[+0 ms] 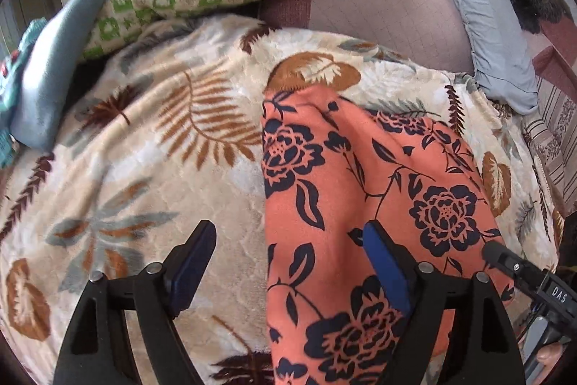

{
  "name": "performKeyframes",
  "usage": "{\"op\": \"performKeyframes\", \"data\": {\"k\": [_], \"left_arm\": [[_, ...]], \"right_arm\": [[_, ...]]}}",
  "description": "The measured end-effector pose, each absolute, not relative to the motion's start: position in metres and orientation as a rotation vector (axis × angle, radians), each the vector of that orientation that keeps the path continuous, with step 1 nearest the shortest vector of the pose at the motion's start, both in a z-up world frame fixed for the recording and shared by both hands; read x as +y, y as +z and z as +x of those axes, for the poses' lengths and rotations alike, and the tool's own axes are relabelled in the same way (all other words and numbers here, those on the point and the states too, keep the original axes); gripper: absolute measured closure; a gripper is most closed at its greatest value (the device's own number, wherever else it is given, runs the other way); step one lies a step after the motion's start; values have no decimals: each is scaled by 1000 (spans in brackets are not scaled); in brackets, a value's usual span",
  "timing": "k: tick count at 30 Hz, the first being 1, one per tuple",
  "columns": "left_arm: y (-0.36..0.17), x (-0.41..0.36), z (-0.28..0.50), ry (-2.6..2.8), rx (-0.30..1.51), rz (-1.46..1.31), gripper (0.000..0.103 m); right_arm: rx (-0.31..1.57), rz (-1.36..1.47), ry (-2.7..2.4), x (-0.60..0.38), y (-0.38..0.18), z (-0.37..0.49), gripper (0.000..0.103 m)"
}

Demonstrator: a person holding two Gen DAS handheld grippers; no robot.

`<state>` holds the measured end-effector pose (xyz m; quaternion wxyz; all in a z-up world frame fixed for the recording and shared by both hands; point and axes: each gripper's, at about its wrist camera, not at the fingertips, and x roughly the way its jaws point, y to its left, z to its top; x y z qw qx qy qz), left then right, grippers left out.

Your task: Fold small clothes

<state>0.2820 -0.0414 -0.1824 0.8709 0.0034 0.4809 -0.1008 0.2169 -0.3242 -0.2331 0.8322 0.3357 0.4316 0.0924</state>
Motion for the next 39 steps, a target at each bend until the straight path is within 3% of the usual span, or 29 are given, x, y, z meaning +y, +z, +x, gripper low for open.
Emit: {"op": "performKeyframes", "data": {"k": [7, 19, 39], "left_arm": [[-95, -28, 201, -92, 767, 165, 17], [3, 13, 88, 47, 554, 102, 10], [59, 50, 0, 202, 396, 114, 0]], "right_arm": [[773, 592, 221, -325, -150, 160, 39], [578, 204, 216, -234, -22, 59, 38], [461, 68, 197, -177, 36, -2, 34]]}}
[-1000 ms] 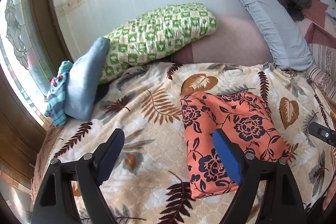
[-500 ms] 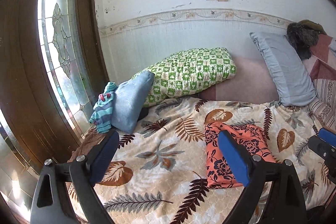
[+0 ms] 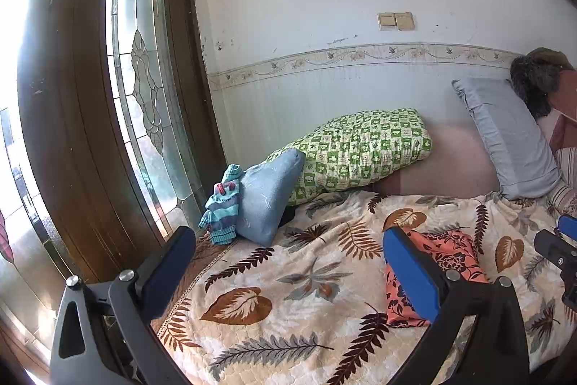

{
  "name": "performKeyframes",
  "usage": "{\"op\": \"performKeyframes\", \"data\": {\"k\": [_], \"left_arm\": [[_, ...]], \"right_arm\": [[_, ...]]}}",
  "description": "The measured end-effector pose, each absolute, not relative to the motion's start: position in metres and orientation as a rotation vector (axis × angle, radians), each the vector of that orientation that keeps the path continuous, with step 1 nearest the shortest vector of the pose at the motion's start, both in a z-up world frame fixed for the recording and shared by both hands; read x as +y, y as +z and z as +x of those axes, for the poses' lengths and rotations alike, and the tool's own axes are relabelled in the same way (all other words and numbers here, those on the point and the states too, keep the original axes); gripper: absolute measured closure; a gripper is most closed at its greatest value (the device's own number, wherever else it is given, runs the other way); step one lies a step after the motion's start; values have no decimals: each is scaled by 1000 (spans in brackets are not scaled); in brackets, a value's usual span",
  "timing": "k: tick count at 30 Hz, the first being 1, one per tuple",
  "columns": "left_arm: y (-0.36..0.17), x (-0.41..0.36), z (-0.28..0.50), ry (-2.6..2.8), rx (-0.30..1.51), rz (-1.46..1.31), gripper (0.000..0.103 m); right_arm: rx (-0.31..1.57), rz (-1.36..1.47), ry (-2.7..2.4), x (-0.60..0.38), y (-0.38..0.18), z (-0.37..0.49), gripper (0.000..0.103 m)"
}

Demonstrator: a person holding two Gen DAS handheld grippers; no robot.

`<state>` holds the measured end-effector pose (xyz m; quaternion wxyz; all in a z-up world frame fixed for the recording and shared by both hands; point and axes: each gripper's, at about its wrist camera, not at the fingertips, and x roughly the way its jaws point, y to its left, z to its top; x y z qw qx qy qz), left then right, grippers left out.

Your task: Fold small clothes

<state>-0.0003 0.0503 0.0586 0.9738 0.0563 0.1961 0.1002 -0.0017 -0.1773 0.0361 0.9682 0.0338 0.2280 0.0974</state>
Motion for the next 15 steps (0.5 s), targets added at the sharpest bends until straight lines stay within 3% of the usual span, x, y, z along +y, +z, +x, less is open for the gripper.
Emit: {"op": "performKeyframes", "data": {"k": [15], "left_arm": [[62, 62, -1, 176, 419, 29, 0]], "right_arm": [[481, 50, 238, -167, 27, 4, 34]]}}
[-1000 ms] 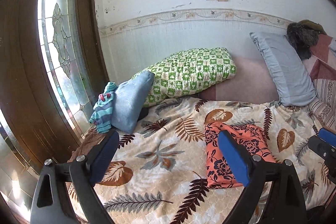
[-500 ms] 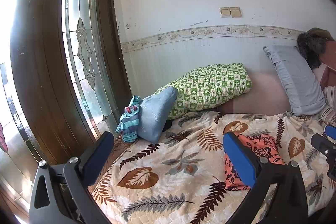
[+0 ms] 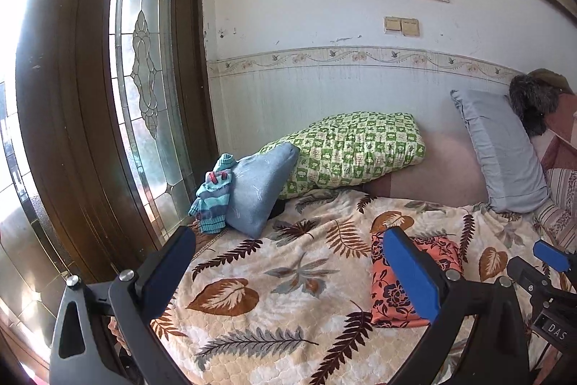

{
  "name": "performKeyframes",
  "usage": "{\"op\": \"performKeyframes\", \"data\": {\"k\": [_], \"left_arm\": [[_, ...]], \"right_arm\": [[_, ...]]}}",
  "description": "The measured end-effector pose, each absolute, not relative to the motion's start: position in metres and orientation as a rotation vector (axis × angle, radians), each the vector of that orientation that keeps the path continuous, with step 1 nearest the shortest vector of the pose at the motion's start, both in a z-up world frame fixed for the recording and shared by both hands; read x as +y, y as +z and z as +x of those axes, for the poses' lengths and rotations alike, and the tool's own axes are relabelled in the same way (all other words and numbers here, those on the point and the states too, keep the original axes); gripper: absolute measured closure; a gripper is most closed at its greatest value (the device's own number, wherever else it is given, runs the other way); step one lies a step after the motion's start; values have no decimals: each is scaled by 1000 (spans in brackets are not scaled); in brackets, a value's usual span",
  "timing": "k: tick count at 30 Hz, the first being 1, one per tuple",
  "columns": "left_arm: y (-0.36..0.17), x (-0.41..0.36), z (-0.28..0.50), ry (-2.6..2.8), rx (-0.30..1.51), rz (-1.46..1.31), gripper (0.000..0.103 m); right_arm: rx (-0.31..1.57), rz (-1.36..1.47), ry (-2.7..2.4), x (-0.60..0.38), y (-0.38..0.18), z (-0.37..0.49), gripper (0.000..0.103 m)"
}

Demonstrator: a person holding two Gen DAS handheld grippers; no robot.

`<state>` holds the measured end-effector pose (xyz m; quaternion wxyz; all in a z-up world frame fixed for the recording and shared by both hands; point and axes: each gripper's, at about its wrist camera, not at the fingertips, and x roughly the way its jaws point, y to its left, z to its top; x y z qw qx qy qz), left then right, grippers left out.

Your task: Fold small clothes

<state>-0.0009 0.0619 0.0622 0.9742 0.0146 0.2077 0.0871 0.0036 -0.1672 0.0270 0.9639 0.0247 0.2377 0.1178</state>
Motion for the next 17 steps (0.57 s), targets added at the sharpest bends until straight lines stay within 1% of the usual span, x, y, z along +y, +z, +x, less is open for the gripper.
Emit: {"op": "performKeyframes", "data": {"k": [11, 17], "left_arm": [[65, 61, -7, 167, 404, 24, 0], [55, 65, 8, 120, 415, -30, 0]], "right_arm": [[489, 40, 248, -164, 25, 5, 34], [503, 32, 250, -167, 17, 10, 34]]}}
